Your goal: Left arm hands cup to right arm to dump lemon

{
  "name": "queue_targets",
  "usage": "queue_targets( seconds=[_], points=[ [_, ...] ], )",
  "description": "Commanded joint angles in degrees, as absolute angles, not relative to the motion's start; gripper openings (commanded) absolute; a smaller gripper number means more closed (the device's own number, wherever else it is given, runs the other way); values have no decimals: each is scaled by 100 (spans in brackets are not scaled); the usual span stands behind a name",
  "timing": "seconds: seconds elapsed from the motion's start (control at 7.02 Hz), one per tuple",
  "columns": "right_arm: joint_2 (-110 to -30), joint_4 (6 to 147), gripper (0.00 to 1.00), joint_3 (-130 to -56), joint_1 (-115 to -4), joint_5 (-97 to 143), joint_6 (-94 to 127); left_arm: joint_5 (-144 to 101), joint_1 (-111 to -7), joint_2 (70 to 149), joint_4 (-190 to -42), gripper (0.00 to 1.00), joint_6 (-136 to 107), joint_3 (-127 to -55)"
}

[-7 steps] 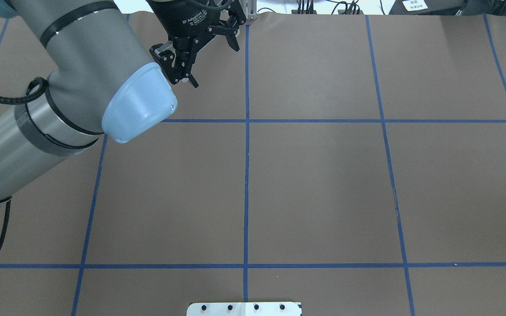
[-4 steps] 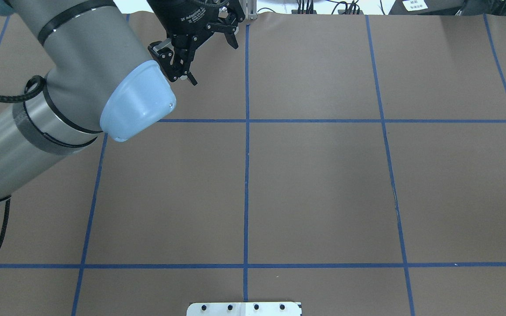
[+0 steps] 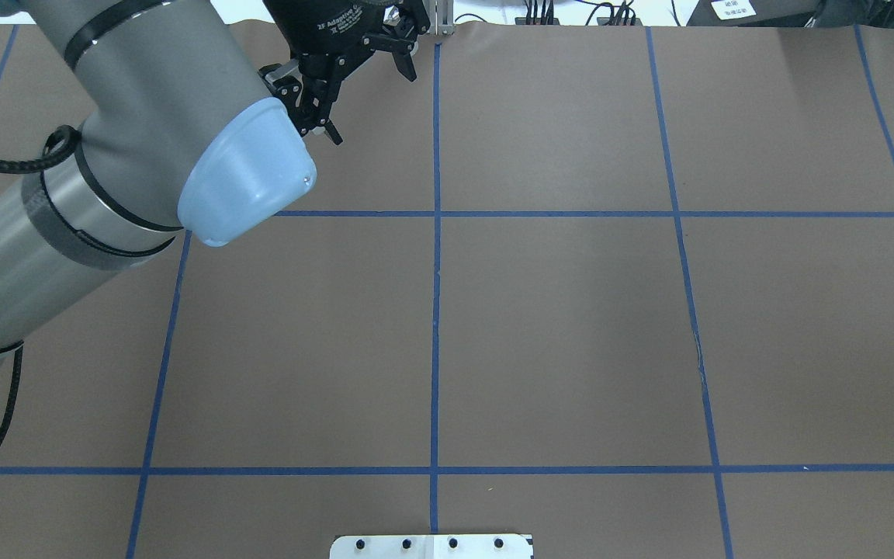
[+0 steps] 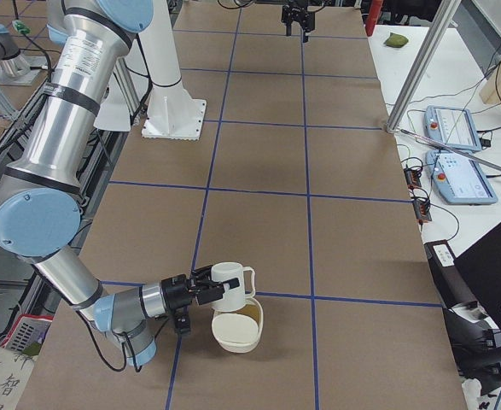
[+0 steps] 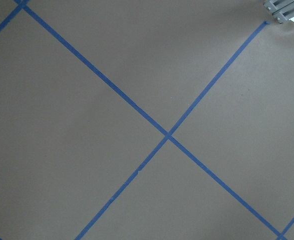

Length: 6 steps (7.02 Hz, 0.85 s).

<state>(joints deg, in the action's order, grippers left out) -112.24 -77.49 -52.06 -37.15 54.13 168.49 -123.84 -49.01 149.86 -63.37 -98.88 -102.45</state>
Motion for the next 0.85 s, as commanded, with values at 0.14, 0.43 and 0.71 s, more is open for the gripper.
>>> queue_targets(
  seconds=[0.14, 0.43, 0.71],
  points=[
    [-11259, -7953, 19, -5177, -3726, 5405, 17479, -12296, -4904, 15012, -6249, 100, -9835, -10248],
    [-11268, -8085, 19, -5177, -3762, 5397, 17569, -12287, -4904, 15195, -5979, 100, -9756, -10248],
    [-11267, -8103, 19, -5142, -3727, 5396, 18205, -12138, -4878, 15240, -5880, 100, -9703, -10239]
  ],
)
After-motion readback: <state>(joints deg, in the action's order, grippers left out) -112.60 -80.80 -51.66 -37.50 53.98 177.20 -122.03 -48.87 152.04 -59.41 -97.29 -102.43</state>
